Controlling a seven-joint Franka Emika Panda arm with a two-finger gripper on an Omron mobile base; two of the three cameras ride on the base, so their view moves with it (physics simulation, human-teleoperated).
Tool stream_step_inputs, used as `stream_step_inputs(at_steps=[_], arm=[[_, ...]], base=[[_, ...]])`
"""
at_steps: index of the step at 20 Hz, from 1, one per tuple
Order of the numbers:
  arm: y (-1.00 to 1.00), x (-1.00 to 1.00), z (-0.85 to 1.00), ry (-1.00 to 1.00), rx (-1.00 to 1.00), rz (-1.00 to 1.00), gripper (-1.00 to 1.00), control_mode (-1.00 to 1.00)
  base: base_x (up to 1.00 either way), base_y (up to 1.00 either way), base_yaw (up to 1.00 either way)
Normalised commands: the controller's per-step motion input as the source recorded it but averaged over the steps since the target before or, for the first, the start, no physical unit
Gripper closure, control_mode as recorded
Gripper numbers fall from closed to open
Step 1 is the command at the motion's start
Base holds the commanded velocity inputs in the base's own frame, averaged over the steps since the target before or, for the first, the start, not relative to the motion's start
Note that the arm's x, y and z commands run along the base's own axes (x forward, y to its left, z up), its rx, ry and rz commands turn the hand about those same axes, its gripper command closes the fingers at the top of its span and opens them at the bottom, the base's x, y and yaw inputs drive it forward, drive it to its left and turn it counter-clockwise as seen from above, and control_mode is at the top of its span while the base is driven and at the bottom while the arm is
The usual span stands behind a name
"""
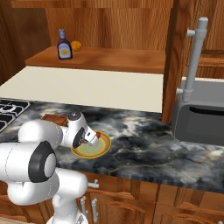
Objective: Pick the steak from the plate and place it on the cutting board. Then pick the condiment bottle from the cabinet and place it next to the cutting board.
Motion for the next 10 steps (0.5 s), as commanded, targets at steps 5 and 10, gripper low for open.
stream_step_inputs(at_steps=[5,10], arm=[[0.14,0.0,0.11,0.0,0.02,0.03,1.0,-1.0],[0.1,0.0,0.2,0.0,0.04,0.02,1.0,-1.0]], base=[[0.0,0.0,0.0],[0.0,0.0,0.0]])
